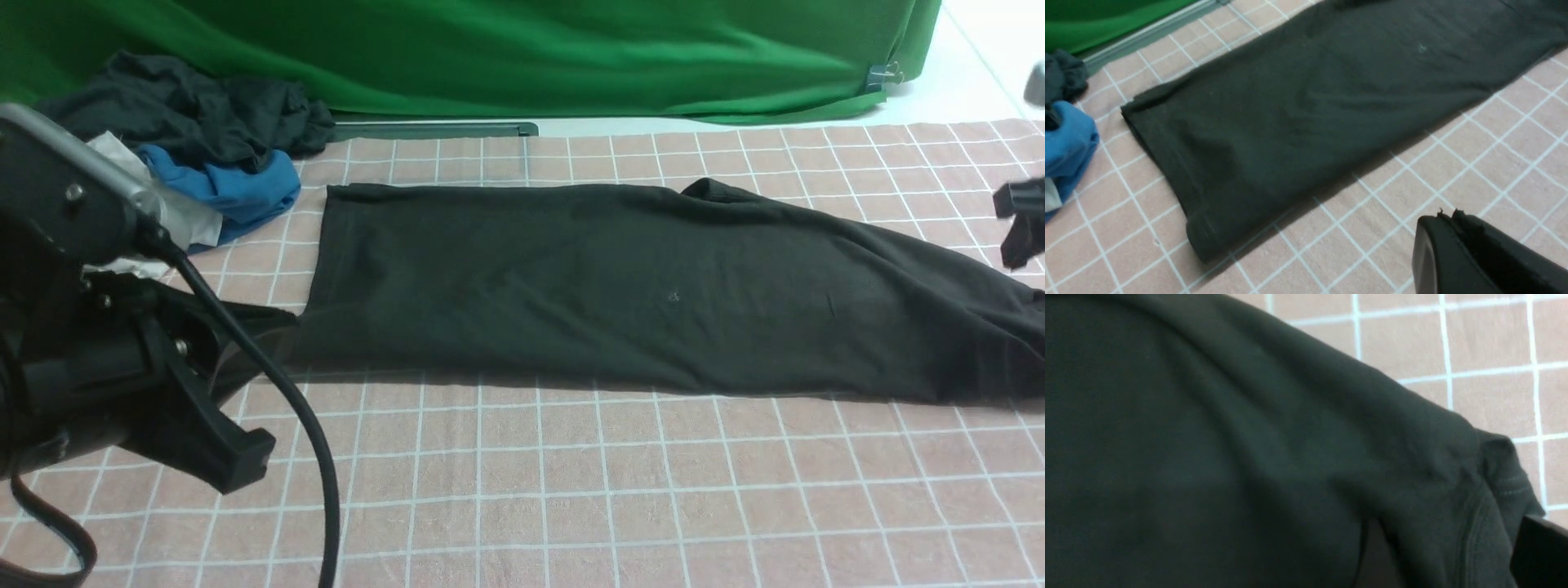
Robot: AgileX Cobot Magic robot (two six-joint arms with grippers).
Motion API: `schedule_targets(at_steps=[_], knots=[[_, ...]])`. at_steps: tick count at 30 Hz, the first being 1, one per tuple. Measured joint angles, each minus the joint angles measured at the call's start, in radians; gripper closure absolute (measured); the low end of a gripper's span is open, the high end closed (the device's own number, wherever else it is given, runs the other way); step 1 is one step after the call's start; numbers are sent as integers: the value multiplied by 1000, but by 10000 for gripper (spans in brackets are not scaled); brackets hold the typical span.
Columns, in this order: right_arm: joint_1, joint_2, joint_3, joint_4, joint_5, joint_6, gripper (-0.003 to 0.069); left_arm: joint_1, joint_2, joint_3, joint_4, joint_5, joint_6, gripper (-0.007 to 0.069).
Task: Fold a long-sleeved shirt over a pink coffee tablecloth.
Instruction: 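Pull the folded dark garment lengthwise by its ends to straighten it flat on the table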
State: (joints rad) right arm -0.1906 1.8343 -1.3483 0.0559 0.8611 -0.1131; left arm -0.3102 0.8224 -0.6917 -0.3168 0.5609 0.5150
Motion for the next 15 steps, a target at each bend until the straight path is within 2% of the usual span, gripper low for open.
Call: schedule_targets(at_steps=[15], knots=[[-14, 178, 0, -3, -109, 30, 213, 0, 0, 0, -3, -2, 3, 608]])
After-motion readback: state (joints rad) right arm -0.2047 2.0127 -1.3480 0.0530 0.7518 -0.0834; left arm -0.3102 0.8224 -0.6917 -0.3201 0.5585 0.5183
